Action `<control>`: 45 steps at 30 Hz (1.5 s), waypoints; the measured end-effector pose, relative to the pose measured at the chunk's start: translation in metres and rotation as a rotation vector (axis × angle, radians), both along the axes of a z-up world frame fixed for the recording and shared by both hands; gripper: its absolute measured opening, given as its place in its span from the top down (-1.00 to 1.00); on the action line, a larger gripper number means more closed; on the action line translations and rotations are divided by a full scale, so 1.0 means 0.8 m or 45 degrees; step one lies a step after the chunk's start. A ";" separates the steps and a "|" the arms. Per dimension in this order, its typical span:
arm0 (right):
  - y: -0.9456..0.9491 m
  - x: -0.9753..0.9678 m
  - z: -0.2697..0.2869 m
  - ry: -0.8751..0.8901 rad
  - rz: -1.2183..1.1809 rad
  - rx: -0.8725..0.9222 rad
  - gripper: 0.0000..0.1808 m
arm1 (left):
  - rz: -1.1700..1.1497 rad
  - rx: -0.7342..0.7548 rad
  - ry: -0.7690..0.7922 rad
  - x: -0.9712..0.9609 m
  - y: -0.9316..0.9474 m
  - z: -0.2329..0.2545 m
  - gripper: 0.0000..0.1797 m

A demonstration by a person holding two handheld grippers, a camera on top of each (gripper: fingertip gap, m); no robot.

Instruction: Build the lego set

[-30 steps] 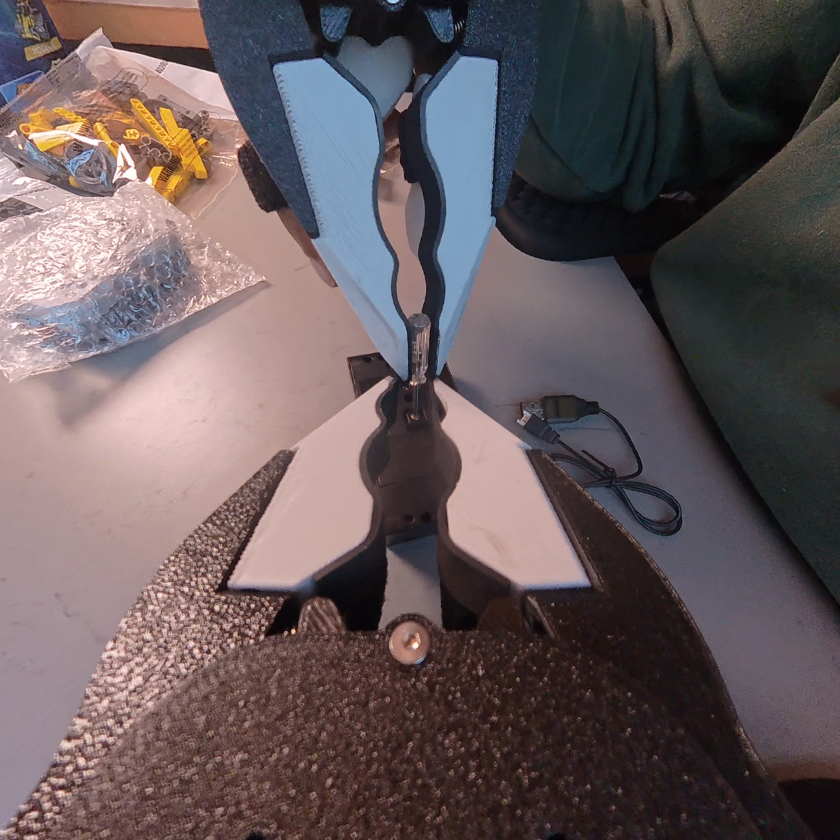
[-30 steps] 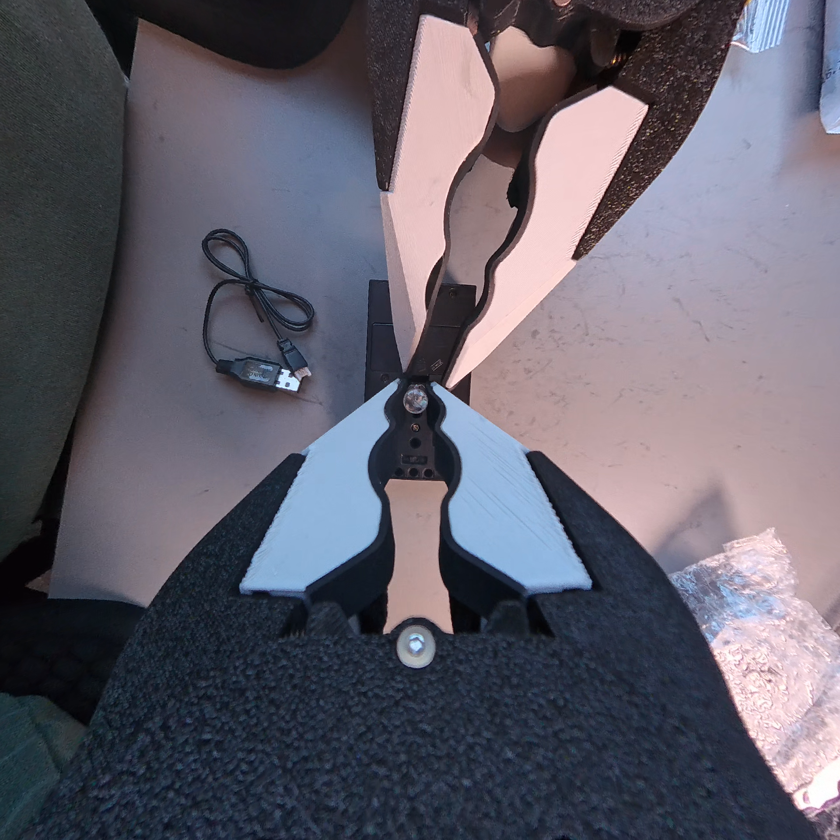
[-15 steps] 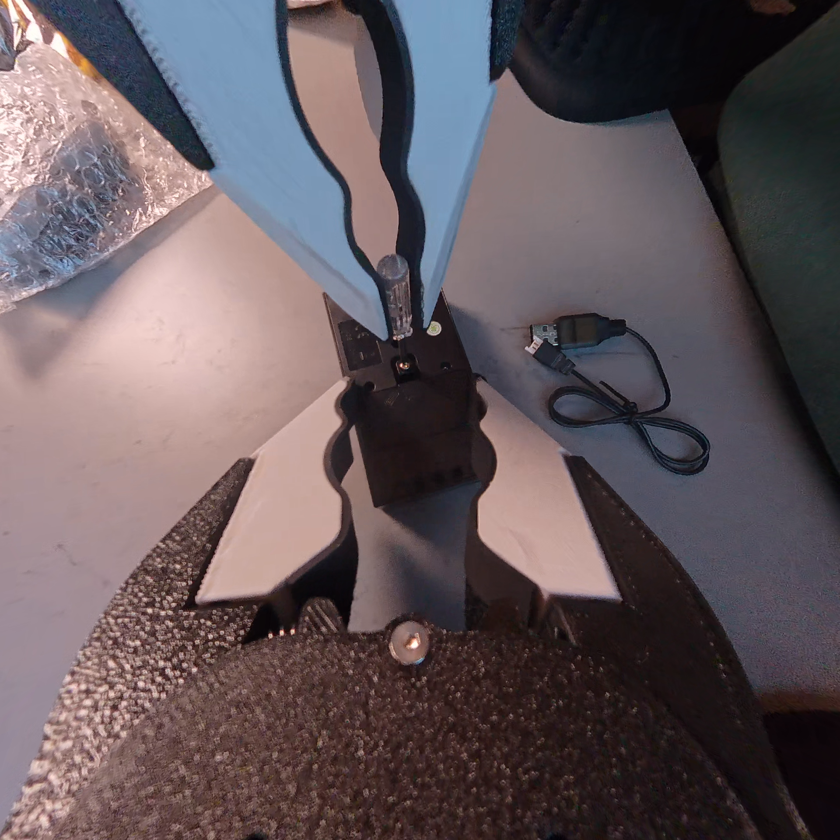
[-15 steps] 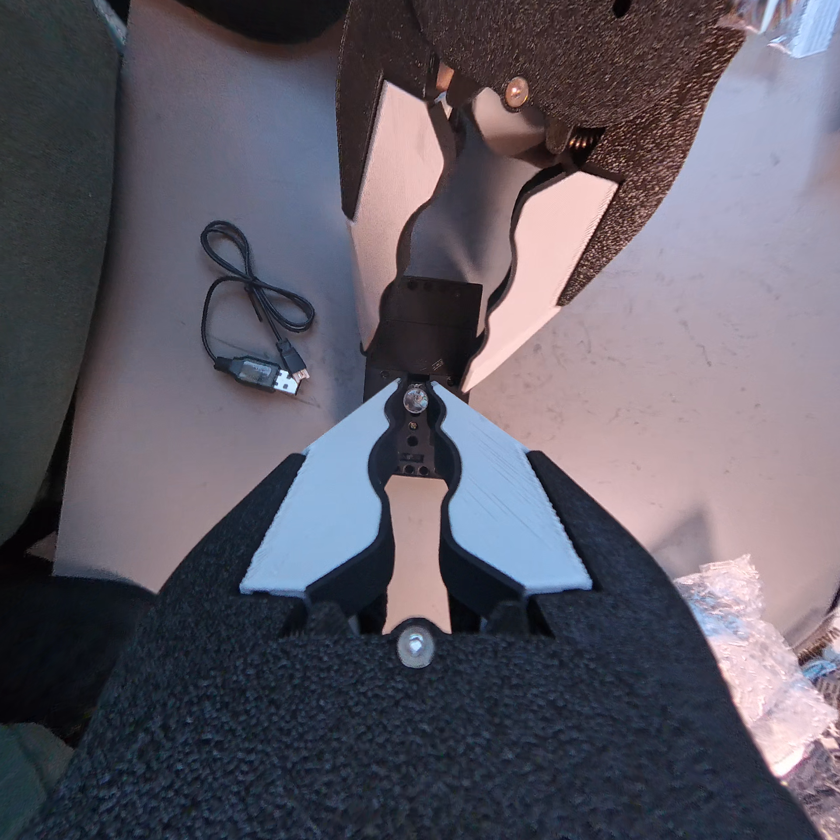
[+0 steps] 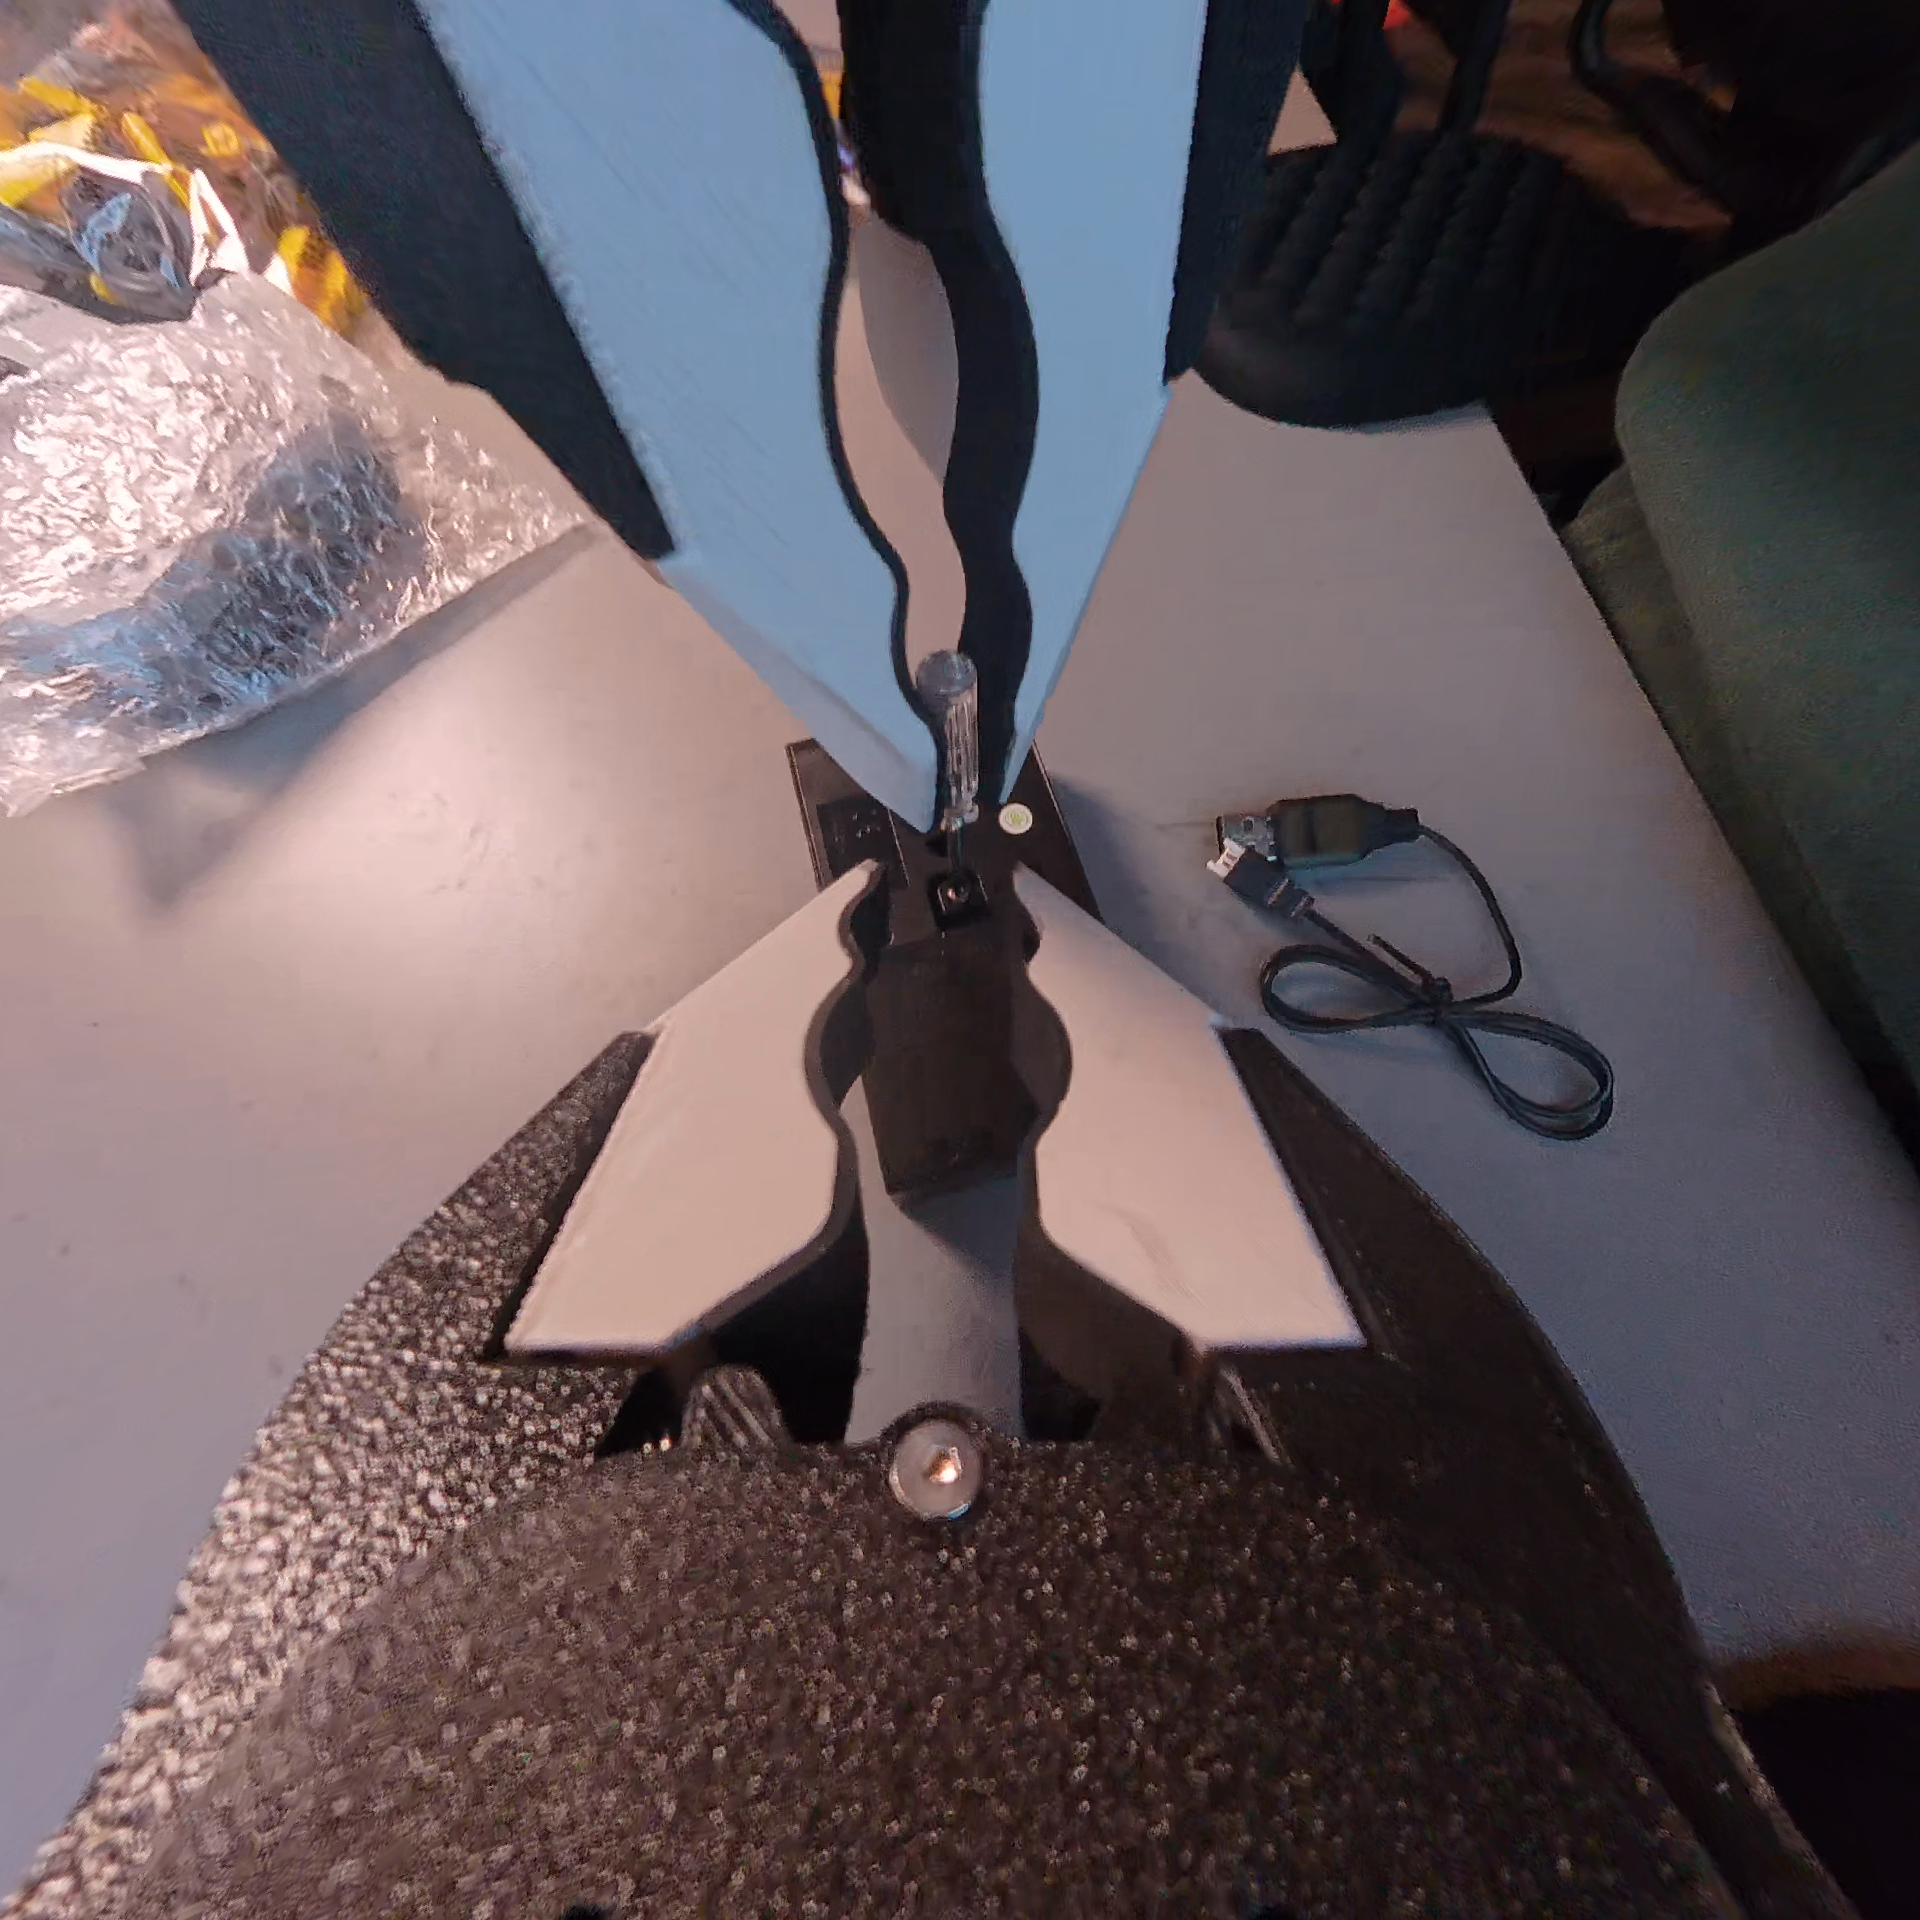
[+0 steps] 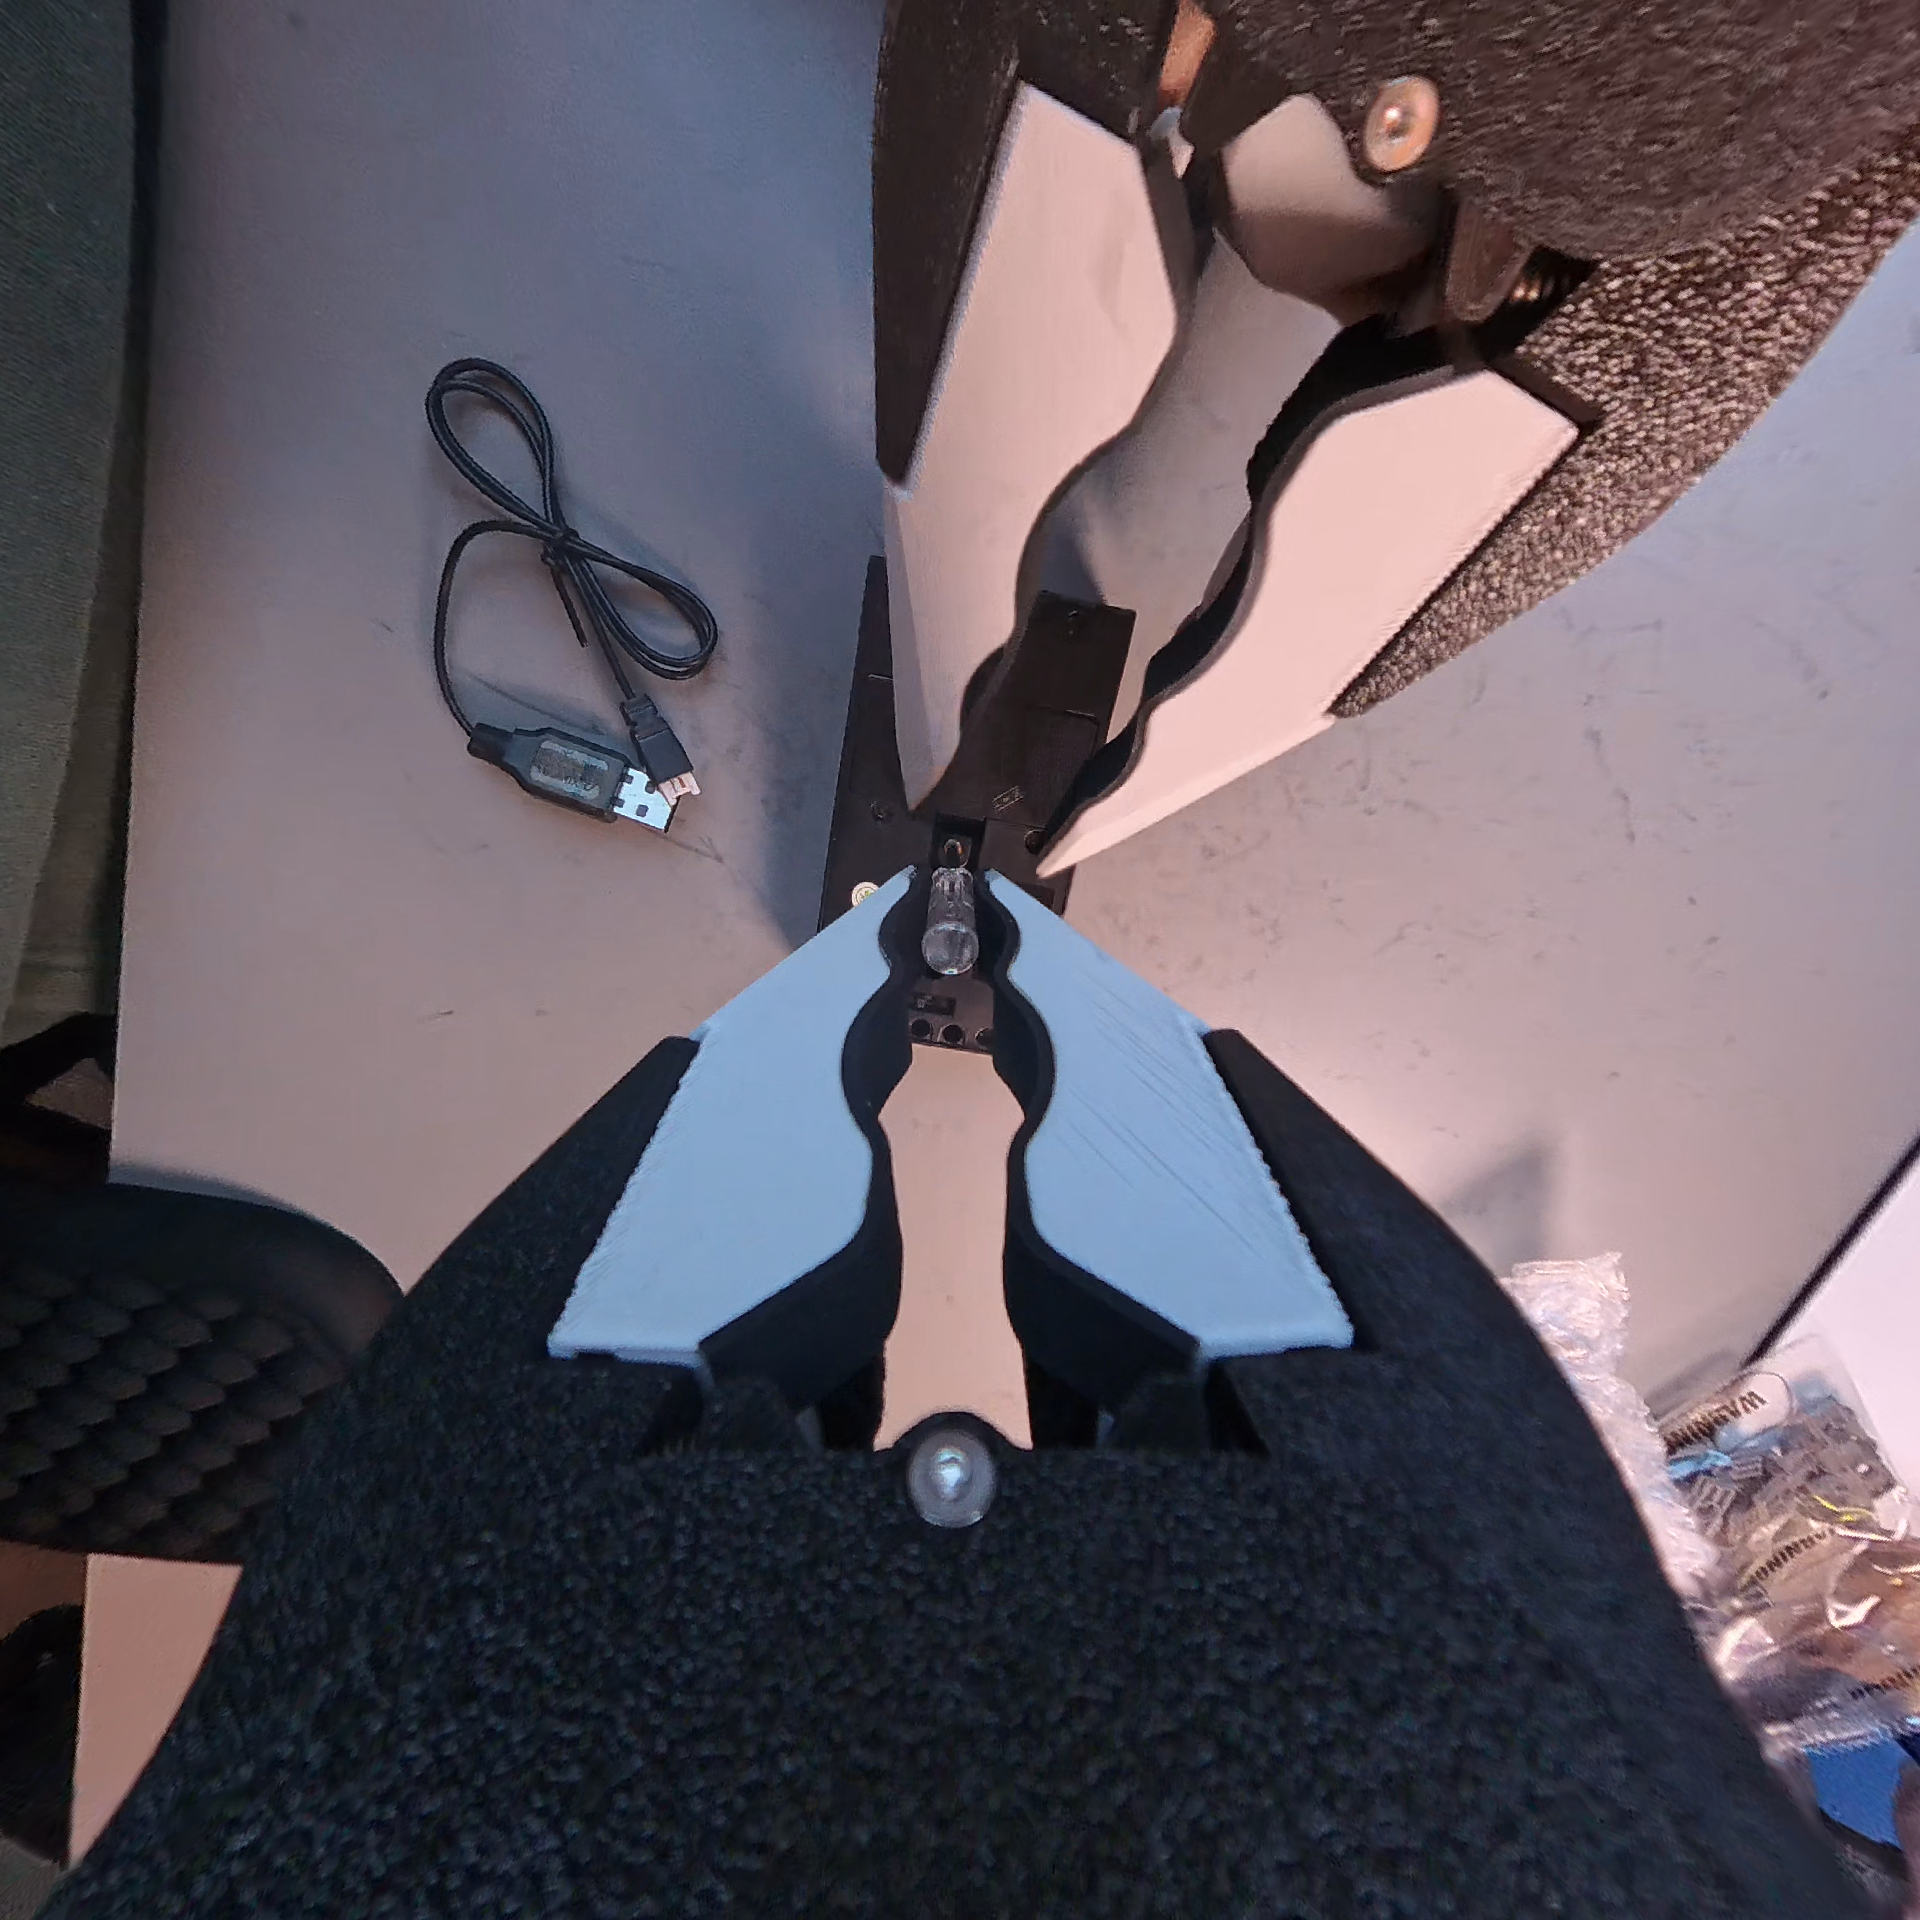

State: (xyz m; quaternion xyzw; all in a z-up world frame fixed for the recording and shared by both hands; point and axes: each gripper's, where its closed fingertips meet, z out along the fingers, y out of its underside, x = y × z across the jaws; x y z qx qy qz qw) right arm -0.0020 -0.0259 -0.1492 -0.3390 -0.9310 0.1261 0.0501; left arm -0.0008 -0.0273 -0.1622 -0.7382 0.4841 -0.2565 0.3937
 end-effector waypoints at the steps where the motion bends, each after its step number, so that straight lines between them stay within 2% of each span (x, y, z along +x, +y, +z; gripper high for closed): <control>1: 0.000 0.000 0.000 0.001 0.022 0.011 0.93 | -0.002 0.006 -0.035 0.003 0.001 0.005 0.78; 8: -0.001 0.002 -0.001 0.024 0.172 0.066 0.93 | -0.007 -0.001 -0.095 0.017 0.005 0.004 0.83; 22: -0.005 0.001 0.000 0.221 0.067 -0.107 0.93 | 0.018 0.013 -0.064 0.016 0.007 0.000 0.93; 33: 0.000 0.001 0.005 0.317 -0.108 -0.197 0.82 | 0.049 0.020 -0.055 0.013 0.010 -0.001 0.98; 38: 0.015 0.003 0.018 0.368 -0.206 -0.233 0.87 | 0.051 0.015 -0.056 0.013 0.011 -0.001 0.99; 45: 0.011 0.007 0.029 0.397 -0.458 -0.316 0.81 | 0.054 0.028 -0.048 0.012 0.011 -0.001 0.99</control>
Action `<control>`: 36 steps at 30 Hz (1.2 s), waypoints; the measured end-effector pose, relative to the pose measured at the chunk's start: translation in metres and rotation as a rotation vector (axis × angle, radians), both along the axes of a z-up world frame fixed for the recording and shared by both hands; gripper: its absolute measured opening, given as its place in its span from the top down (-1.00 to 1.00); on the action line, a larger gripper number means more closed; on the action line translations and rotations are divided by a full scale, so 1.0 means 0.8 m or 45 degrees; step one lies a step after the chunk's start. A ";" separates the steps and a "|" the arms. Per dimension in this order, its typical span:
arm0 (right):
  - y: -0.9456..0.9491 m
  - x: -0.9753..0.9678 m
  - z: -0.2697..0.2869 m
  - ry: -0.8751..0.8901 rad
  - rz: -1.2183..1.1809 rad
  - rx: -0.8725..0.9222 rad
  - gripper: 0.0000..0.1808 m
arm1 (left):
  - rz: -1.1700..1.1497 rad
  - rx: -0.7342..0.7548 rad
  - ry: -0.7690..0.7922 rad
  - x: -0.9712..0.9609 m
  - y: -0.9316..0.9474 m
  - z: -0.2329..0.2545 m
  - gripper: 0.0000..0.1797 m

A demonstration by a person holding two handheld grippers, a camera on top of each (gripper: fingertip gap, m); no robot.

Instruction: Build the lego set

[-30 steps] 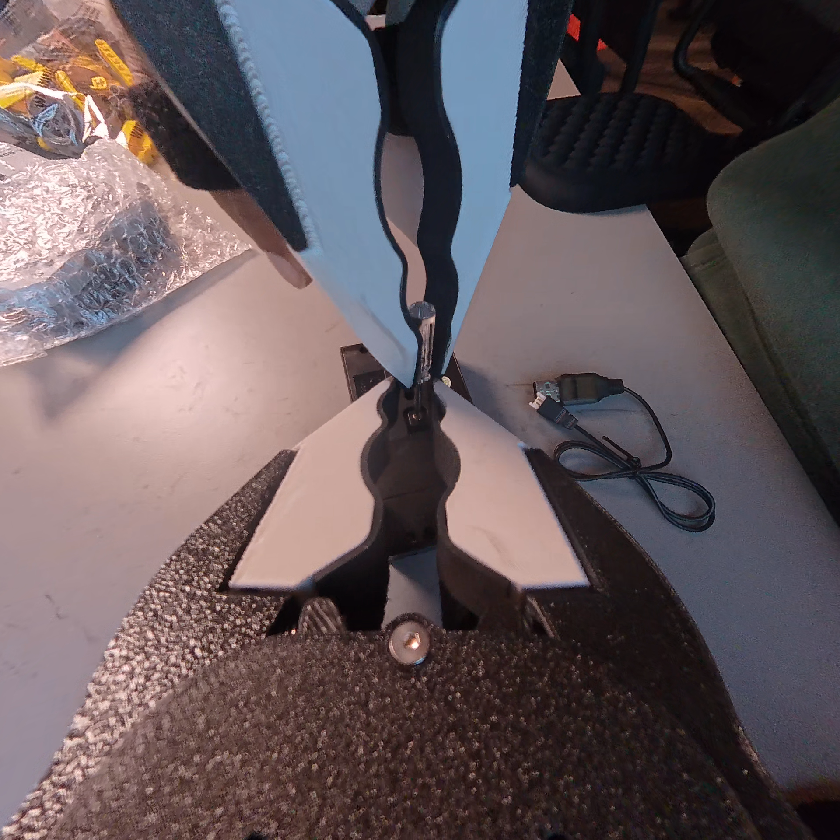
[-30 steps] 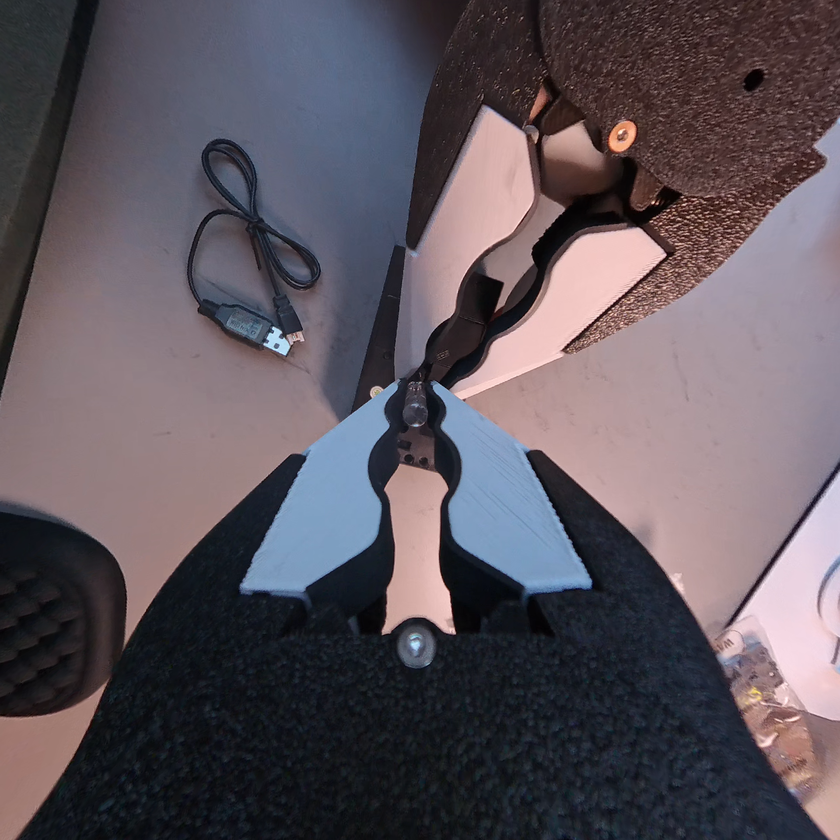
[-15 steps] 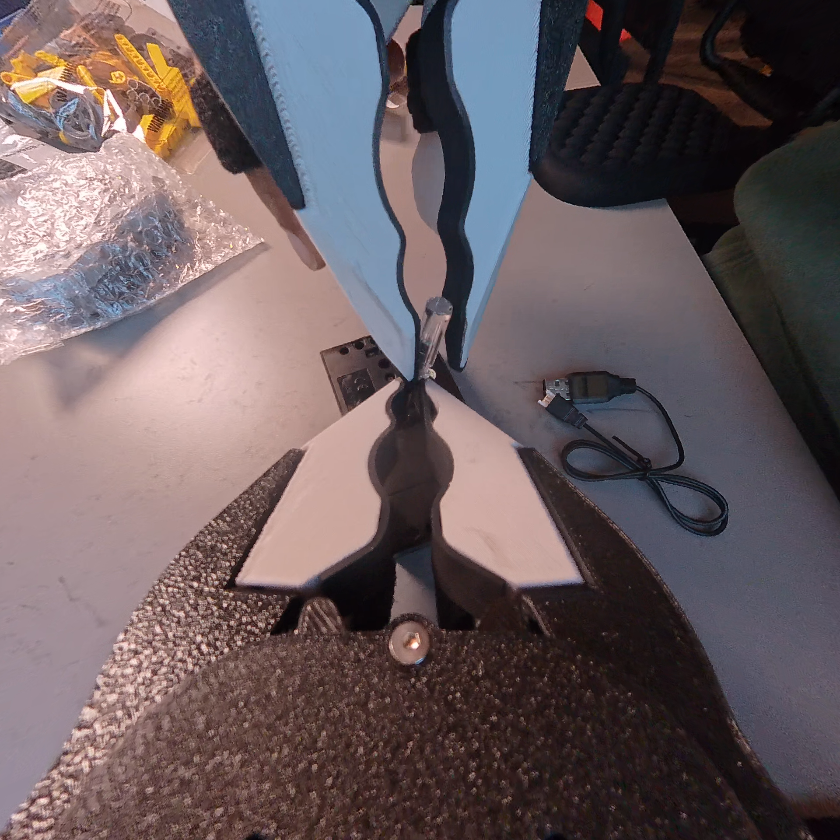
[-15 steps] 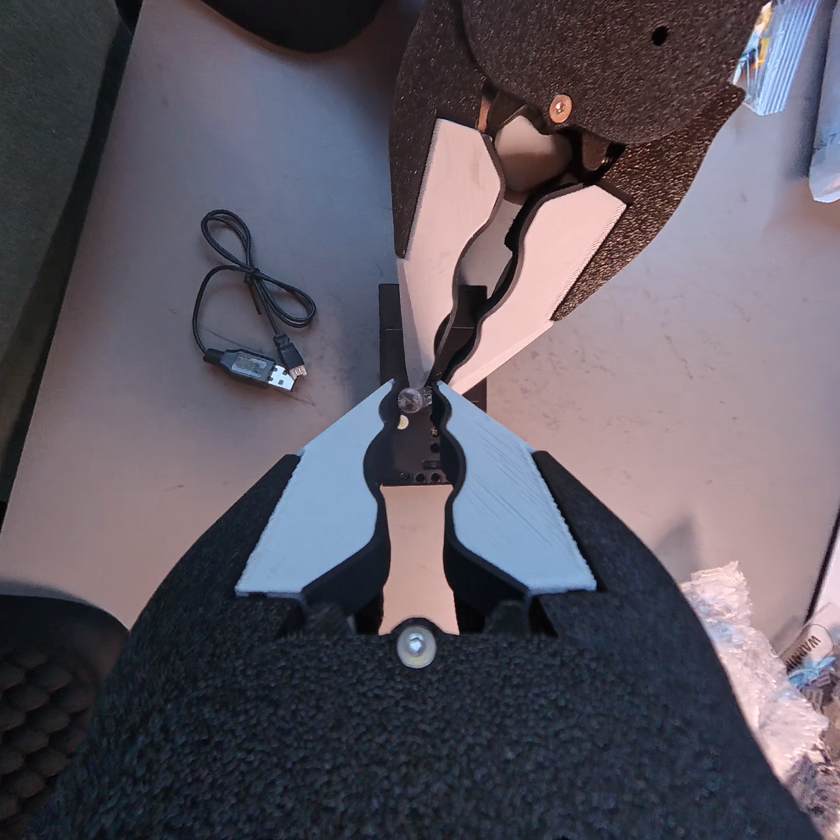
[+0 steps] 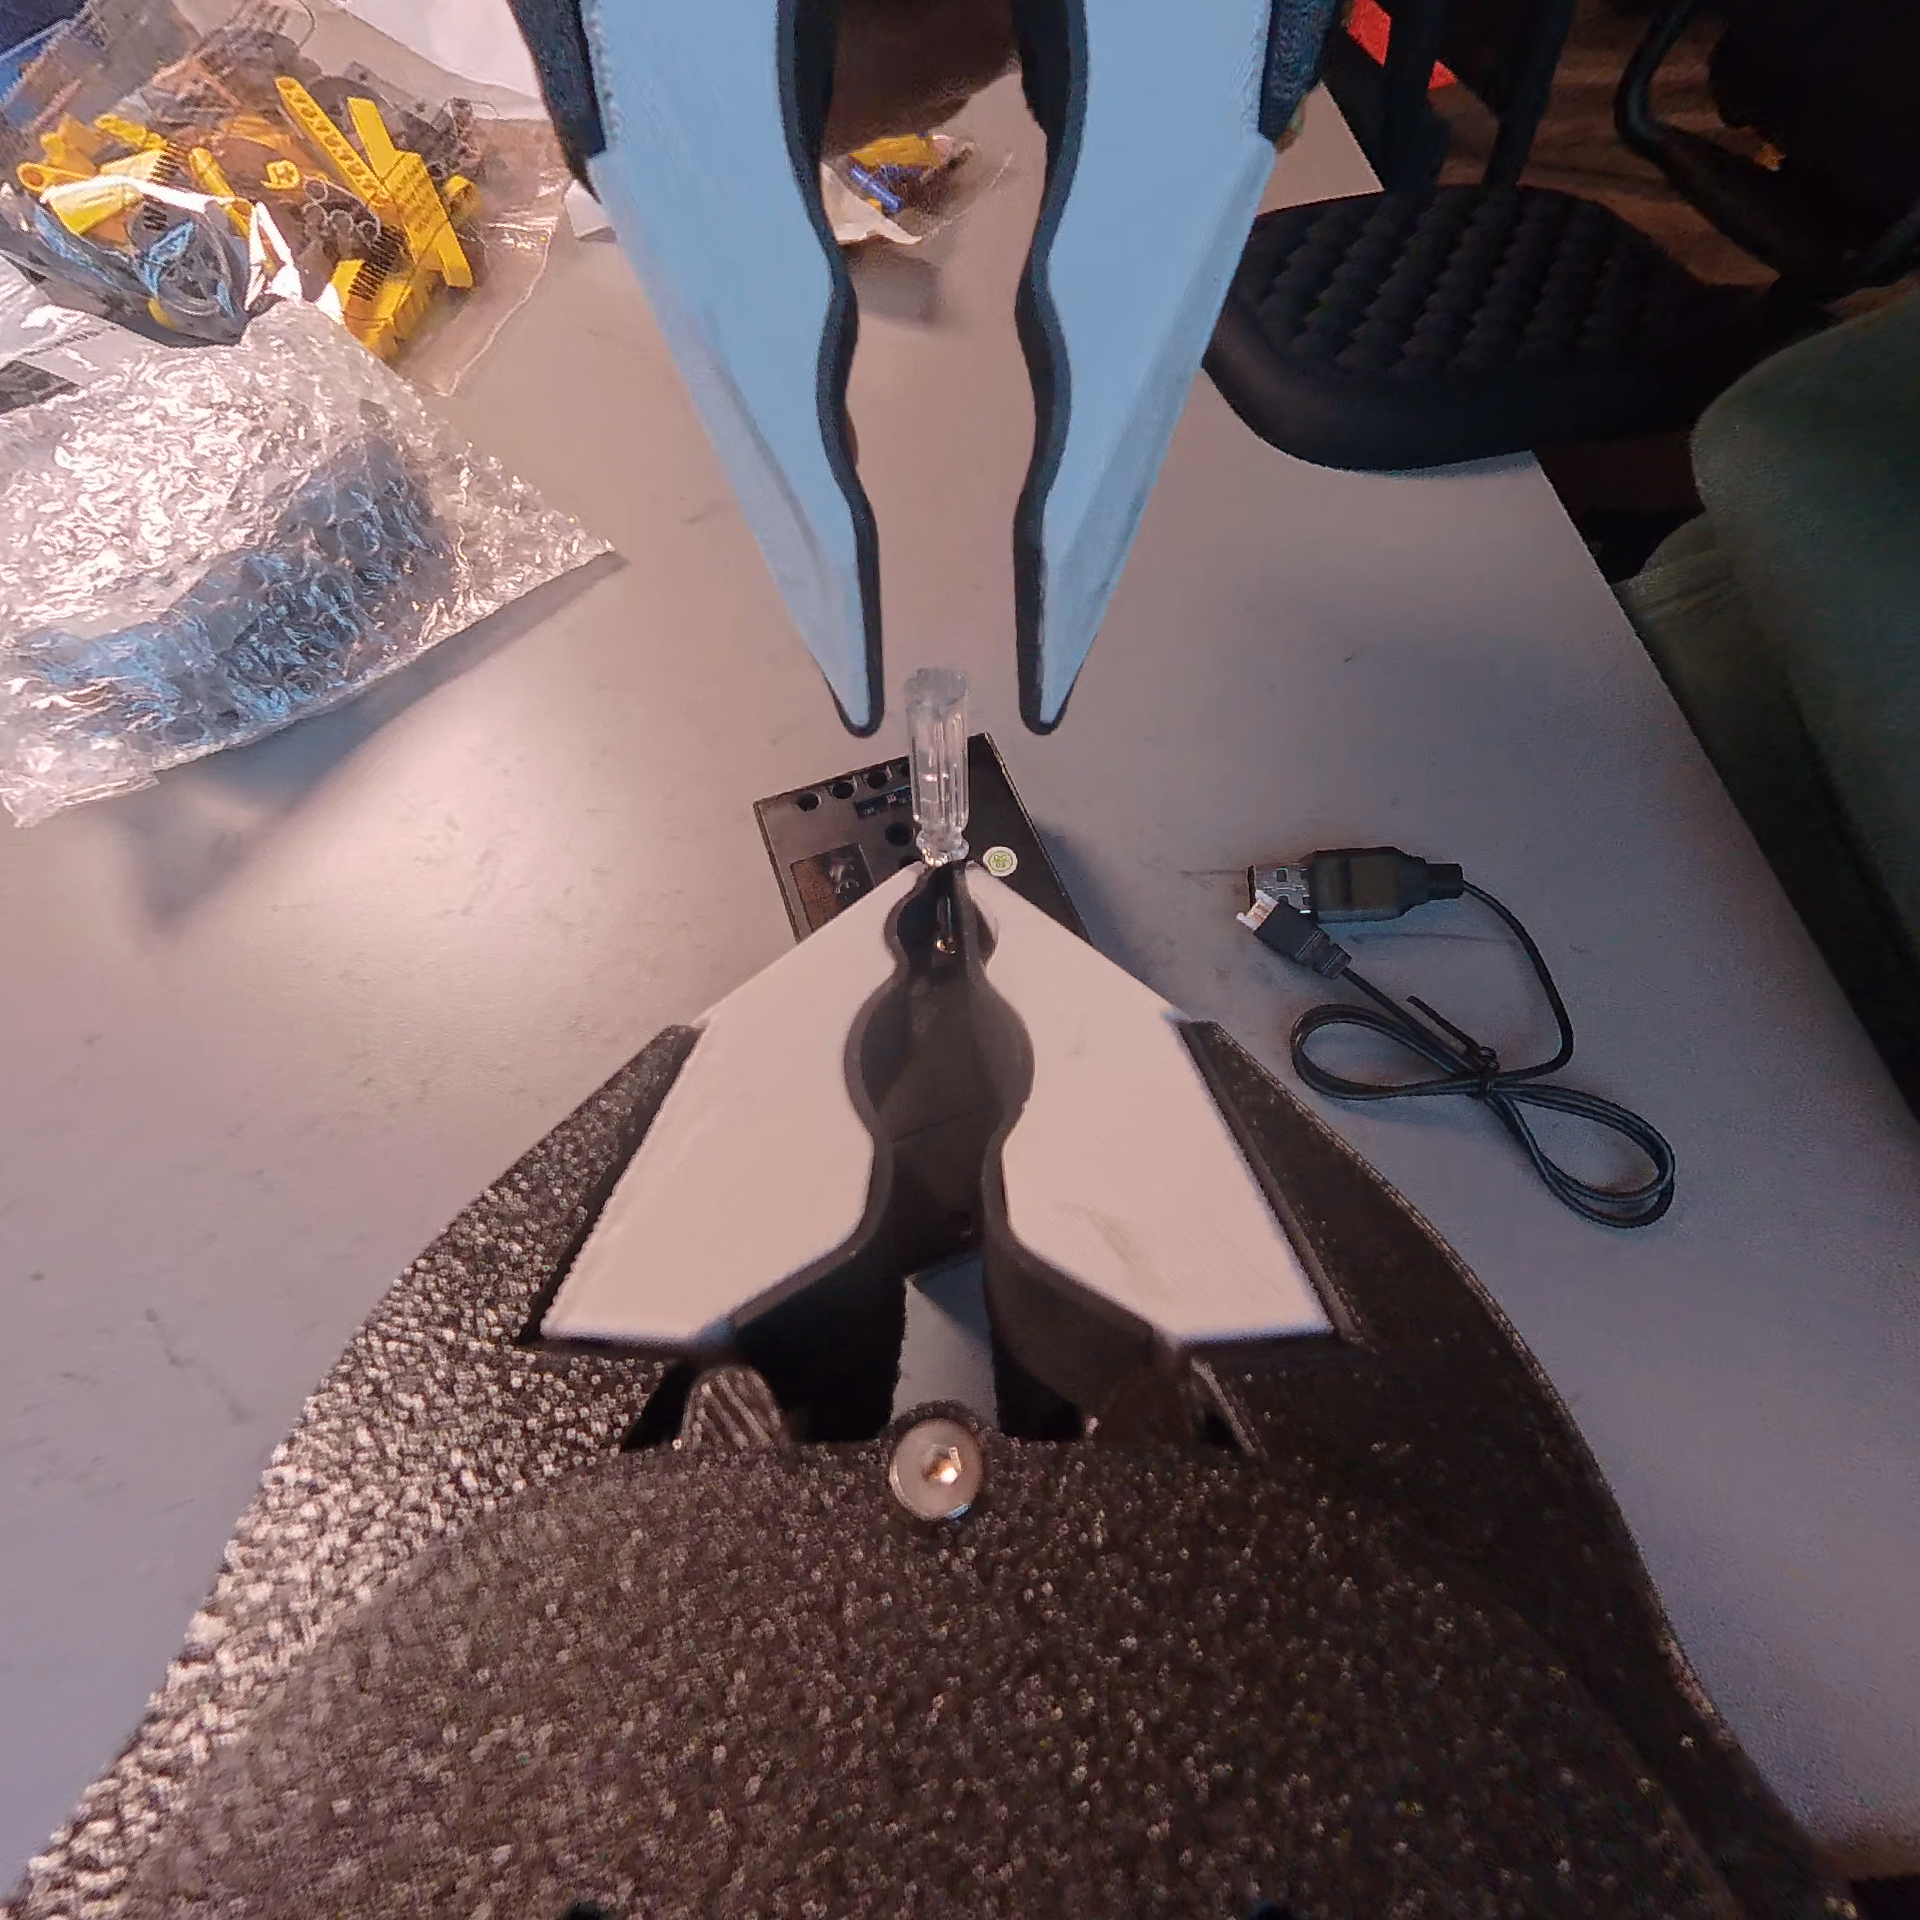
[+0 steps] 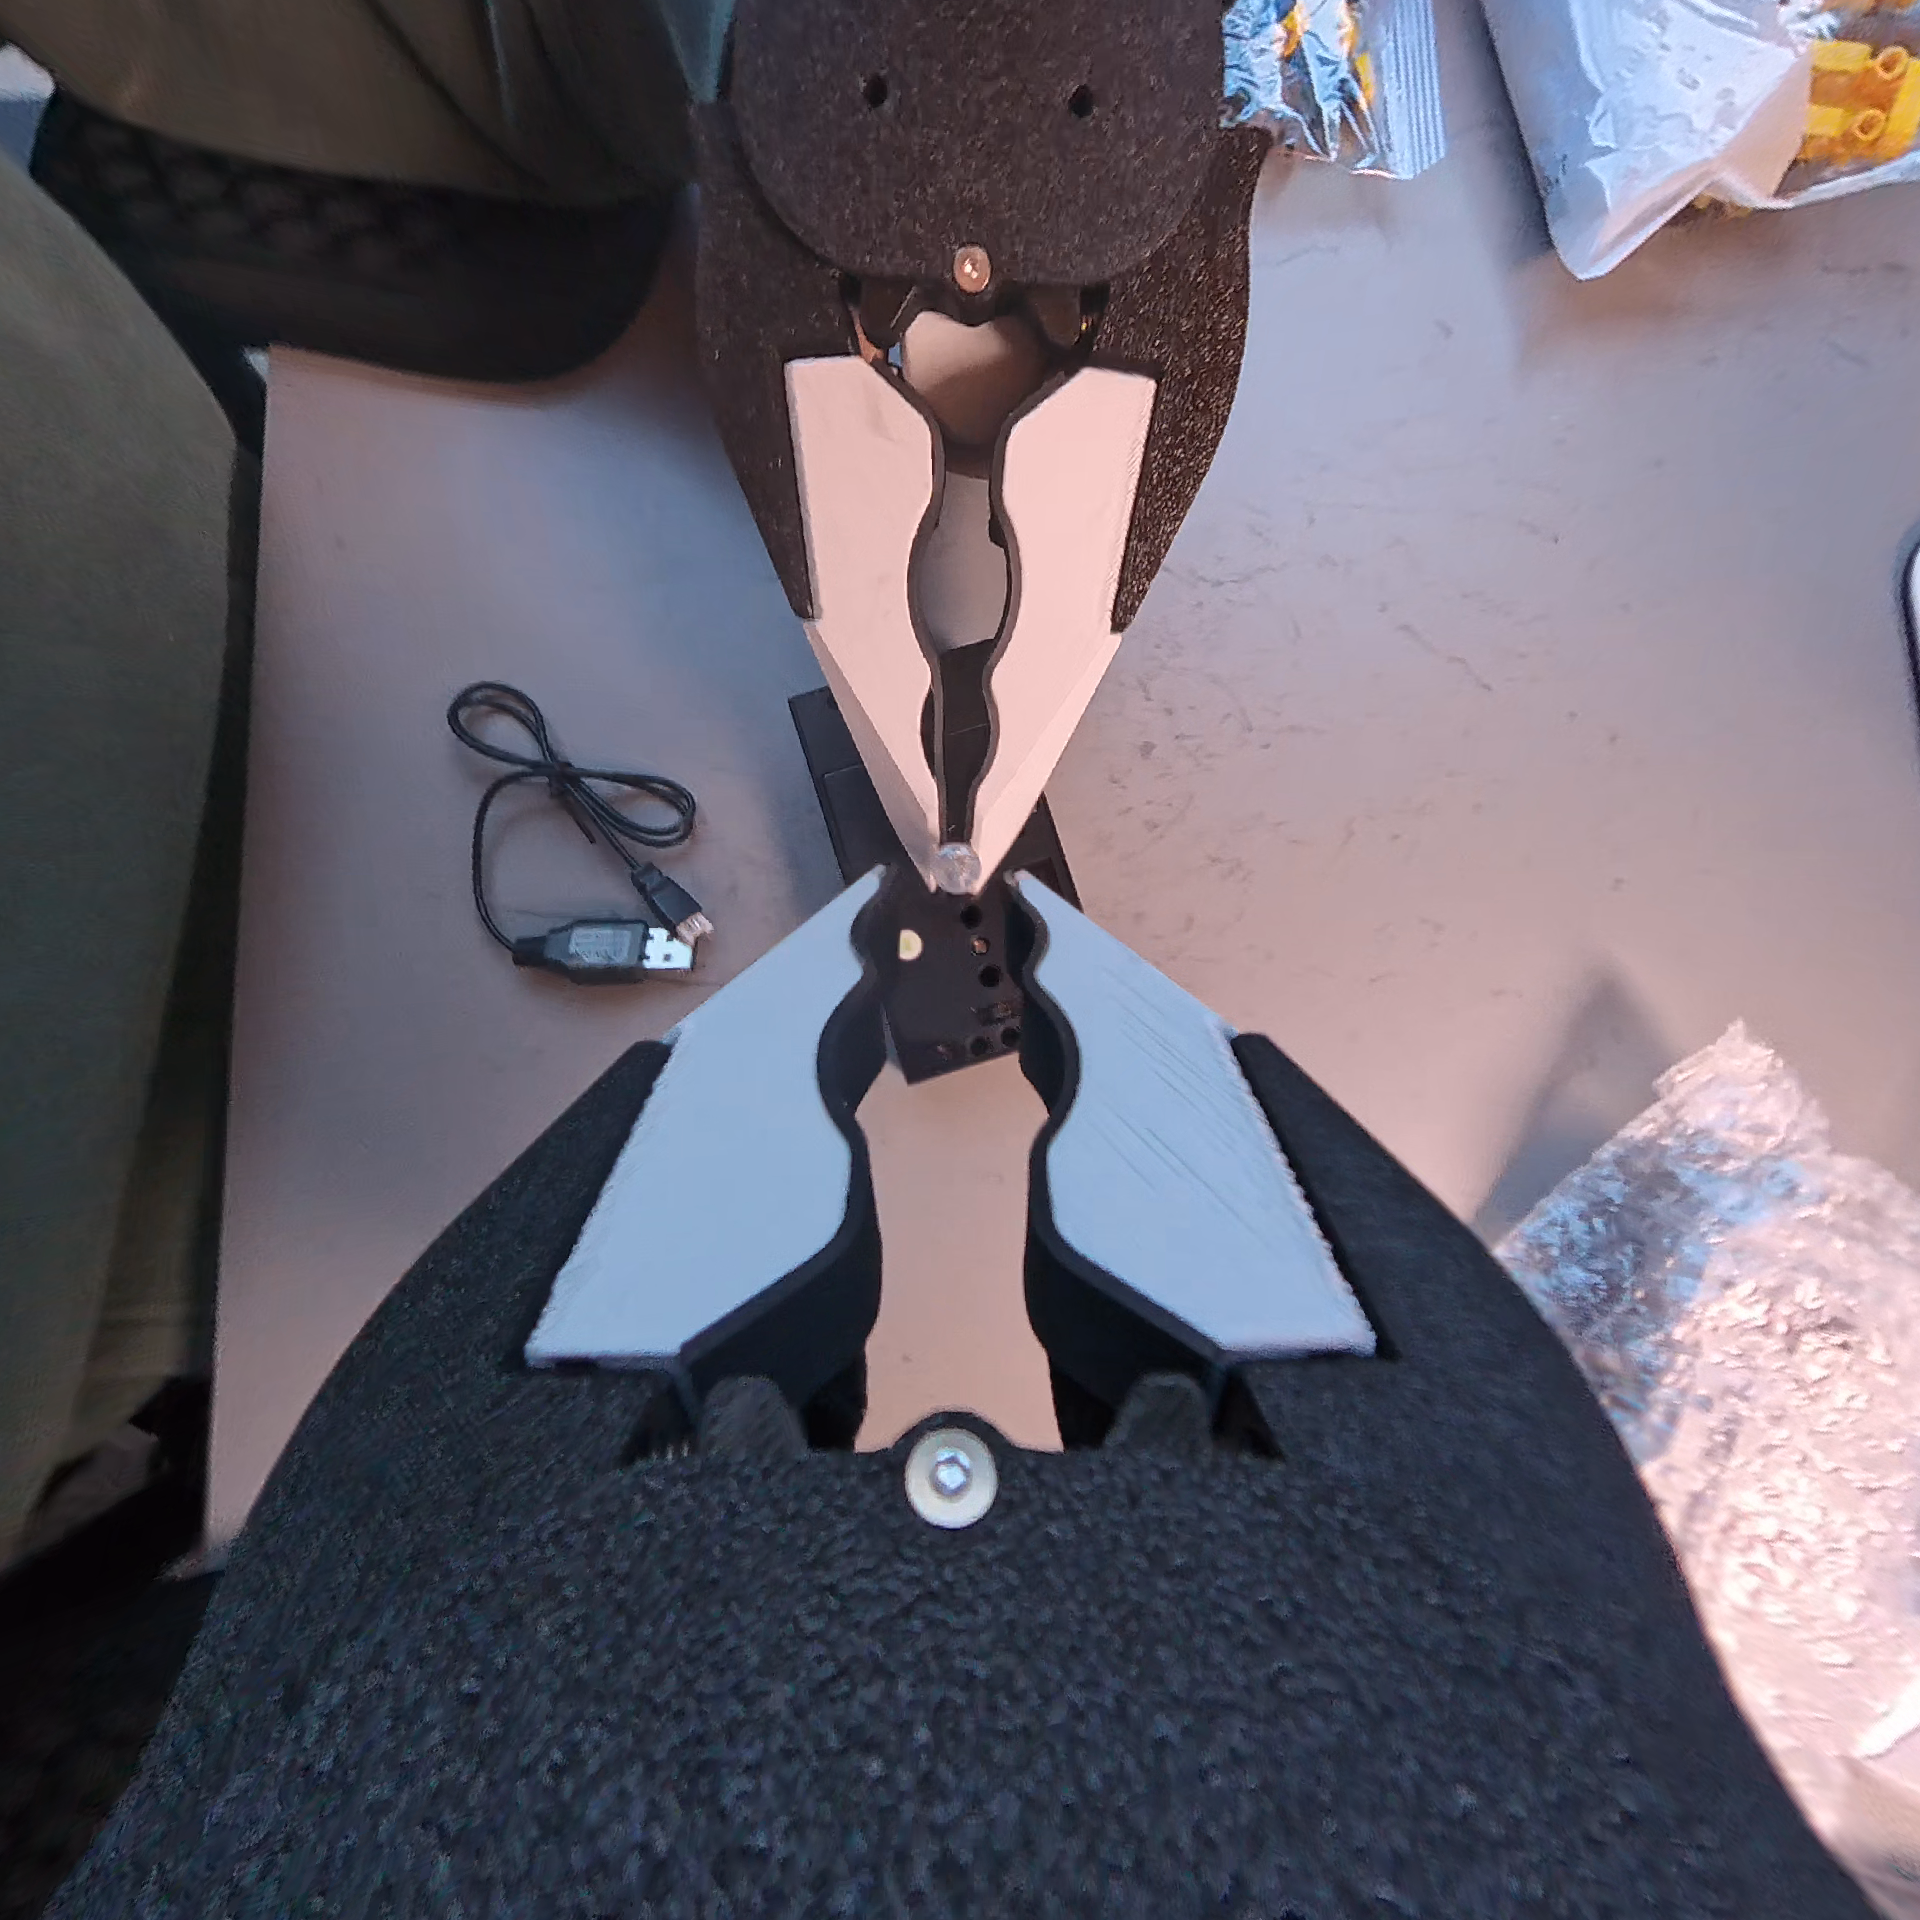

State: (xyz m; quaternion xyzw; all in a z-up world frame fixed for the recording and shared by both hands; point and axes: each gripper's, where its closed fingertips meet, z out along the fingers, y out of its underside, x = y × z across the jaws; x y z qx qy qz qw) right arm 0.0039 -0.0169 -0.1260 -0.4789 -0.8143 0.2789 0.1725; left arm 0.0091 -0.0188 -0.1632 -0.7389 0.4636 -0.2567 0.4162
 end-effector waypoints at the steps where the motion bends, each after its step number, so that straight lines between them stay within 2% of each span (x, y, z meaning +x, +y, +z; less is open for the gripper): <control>1: -0.004 -0.002 0.001 0.002 -0.035 -0.027 0.80 | 0.000 0.001 0.001 0.000 0.000 0.000 0.99; 3: -0.002 -0.007 -0.001 -0.012 -0.108 -0.009 0.87 | 0.003 0.005 0.004 0.000 0.000 0.000 0.99; 6: -0.004 -0.007 -0.003 -0.057 -0.039 0.077 0.92 | 0.001 0.012 0.009 0.000 0.000 0.000 0.97; 9: -0.004 -0.005 -0.004 -0.136 0.135 0.198 0.92 | 0.005 0.008 0.016 0.000 -0.001 -0.001 0.98; 13: -0.008 -0.007 -0.004 -0.193 0.456 0.300 0.92 | -0.017 0.017 0.000 0.006 -0.004 0.002 0.80; 16: -0.008 -0.010 -0.004 -0.249 0.594 0.307 0.92 | 0.008 0.020 -0.006 0.005 0.000 0.003 0.90; 20: -0.006 -0.012 -0.004 -0.267 0.636 0.328 0.92 | 0.043 -0.009 -0.014 0.004 0.003 0.002 0.91; 23: 0.001 -0.017 -0.003 -0.216 0.469 0.320 0.89 | 0.077 -0.018 -0.014 0.001 0.007 0.001 0.92; 24: 0.004 -0.019 -0.001 -0.187 0.383 0.306 0.82 | 0.086 -0.027 -0.016 0.000 0.008 0.001 0.92; 26: 0.004 -0.022 0.007 -0.094 0.188 0.224 0.78 | 0.107 -0.036 -0.016 -0.003 0.010 0.000 0.92; 31: 0.013 -0.026 0.007 0.300 -0.372 -0.002 0.74 | 0.125 -0.033 -0.004 -0.005 0.011 0.000 0.92; 36: 0.011 -0.027 0.007 0.611 -0.656 -0.097 0.77 | 0.140 -0.037 -0.010 -0.005 0.012 -0.001 0.92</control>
